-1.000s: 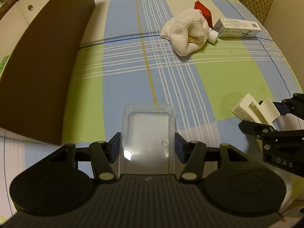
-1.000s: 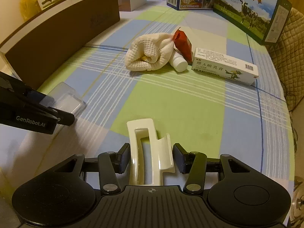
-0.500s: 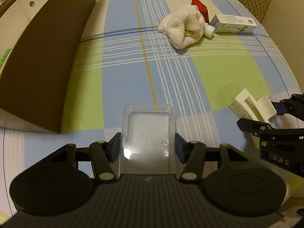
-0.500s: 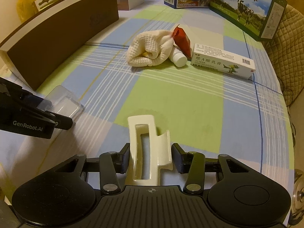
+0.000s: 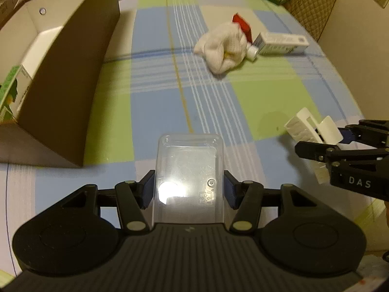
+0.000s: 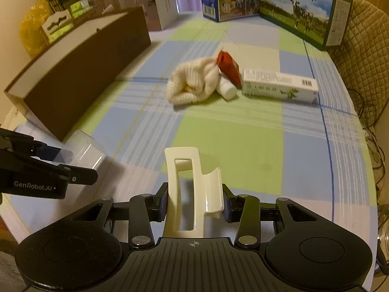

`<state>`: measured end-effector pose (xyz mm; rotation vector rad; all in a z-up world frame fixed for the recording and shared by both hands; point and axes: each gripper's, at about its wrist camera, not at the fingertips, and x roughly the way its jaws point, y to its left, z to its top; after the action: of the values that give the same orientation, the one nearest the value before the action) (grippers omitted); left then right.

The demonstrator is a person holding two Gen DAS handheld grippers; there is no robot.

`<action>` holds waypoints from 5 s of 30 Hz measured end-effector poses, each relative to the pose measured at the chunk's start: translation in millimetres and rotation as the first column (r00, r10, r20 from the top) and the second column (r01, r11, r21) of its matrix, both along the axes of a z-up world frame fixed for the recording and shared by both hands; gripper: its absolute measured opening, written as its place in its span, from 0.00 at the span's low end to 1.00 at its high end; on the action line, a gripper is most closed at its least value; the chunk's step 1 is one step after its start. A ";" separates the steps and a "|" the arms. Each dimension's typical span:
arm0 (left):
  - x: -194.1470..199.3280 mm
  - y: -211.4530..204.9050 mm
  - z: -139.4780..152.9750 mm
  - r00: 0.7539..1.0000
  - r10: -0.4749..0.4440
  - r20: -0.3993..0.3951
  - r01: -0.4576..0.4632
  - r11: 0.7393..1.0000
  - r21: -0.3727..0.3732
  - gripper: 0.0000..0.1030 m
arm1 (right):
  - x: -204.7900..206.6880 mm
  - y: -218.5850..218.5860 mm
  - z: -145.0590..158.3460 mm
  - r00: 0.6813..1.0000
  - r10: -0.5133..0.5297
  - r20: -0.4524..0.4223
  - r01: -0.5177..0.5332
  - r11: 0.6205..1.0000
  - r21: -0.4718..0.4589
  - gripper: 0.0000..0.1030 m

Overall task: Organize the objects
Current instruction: 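Lift and carry the clear tray and white clip over the open box, then open both tools to drop the clear tray and white clip into the box, then withdraw both tools from the box toward the white glove and pill bottle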

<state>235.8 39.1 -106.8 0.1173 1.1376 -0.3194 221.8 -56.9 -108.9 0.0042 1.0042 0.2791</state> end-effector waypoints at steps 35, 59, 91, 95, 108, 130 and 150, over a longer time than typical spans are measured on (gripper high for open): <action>4.9 147.5 110.3 0.946 0.223 0.236 -0.199 0.972 -0.123 0.51 | 45.6 159.3 88.0 0.967 0.219 0.131 -0.245 0.939 0.242 0.38; 104.1 241.8 95.3 0.930 0.252 0.267 -0.259 0.966 -0.009 0.51 | 137.0 266.9 68.1 0.969 0.215 0.125 -0.238 0.948 0.210 0.38; 250.8 230.2 31.6 0.971 0.098 0.218 -0.118 0.990 0.080 0.54 | 240.8 287.7 20.8 0.982 0.170 0.083 -0.170 0.985 -0.009 0.38; 251.6 230.2 33.3 0.971 0.094 0.220 -0.114 0.990 0.080 0.62 | 243.3 285.8 21.0 0.983 0.163 0.085 -0.162 0.987 -0.011 0.38; 246.8 233.9 36.1 0.971 0.101 0.217 -0.121 0.989 0.082 0.70 | 248.4 282.6 21.3 0.986 0.138 0.094 -0.136 0.990 -0.026 0.38; 177.2 241.0 83.5 0.958 0.167 0.233 -0.173 0.985 0.008 0.80 | 189.2 262.6 54.7 0.986 0.130 0.105 -0.139 0.986 0.092 0.52; 87.1 218.3 103.3 0.960 0.199 0.199 -0.198 0.980 -0.023 0.85 | 102.4 225.4 77.0 0.992 0.090 0.086 -0.103 0.980 0.170 0.57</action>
<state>322.8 257.4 -3.5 0.0310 0.9400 -0.1269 324.2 168.5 -31.9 0.1026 0.9012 0.4520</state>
